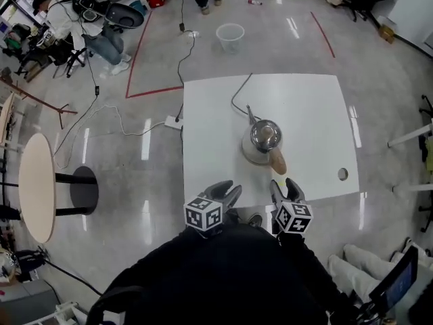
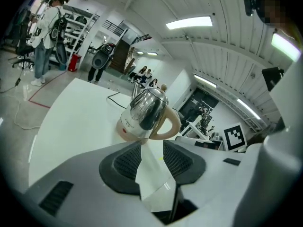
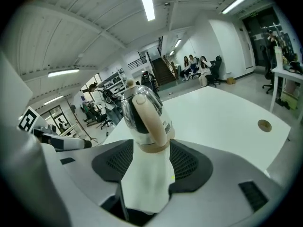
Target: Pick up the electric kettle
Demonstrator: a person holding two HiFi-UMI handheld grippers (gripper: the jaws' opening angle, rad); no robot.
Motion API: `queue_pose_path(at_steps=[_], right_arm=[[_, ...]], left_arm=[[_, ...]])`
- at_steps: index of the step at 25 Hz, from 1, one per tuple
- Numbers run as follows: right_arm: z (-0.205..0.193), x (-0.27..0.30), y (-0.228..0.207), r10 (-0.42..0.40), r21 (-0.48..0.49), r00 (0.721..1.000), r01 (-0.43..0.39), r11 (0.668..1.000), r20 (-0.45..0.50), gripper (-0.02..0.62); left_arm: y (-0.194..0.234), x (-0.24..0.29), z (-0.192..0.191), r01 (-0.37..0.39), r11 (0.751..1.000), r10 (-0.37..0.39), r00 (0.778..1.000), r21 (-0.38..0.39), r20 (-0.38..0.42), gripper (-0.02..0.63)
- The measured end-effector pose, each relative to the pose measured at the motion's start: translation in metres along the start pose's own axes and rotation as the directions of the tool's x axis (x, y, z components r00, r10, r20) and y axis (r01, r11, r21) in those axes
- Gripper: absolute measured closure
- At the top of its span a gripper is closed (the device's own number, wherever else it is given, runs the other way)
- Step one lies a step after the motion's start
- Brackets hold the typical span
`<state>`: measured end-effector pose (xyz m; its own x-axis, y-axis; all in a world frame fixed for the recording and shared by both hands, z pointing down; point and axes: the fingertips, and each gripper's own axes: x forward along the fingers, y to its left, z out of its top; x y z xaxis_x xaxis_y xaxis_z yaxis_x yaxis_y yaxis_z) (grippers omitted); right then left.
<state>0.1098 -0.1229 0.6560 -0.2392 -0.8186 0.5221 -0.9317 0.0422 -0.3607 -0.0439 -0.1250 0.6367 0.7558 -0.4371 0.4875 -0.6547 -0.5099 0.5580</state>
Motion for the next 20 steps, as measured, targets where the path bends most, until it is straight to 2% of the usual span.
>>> queue_pose_path(at_steps=[2,9,14,20], right_arm=[[0.005,0.003,-0.009,-0.052,-0.005,0.999,0.052,0.999,-0.015,0.354],[0.019,0.031,-0.020,-0.160,-0.032,0.986,0.159,0.987,-0.041,0.351],[0.035,0.039,-0.039,-0.288,-0.074,0.957,0.285,0.956,-0.039,0.353],[0.052,0.050,-0.060,-0.311,-0.064,0.950,0.309,0.949,-0.032,0.353]], left_arm=[[0.001,0.007,0.007,0.031,0.999,-0.031,0.999,-0.011,-0.011,0.448],[0.031,0.016,0.021,0.071,0.995,-0.073,0.997,-0.064,-0.038,0.448],[0.047,0.017,0.030,0.086,0.993,-0.091,0.995,-0.084,-0.049,0.448],[0.065,0.014,0.045,0.040,0.994,-0.043,0.999,-0.103,-0.021,0.448]])
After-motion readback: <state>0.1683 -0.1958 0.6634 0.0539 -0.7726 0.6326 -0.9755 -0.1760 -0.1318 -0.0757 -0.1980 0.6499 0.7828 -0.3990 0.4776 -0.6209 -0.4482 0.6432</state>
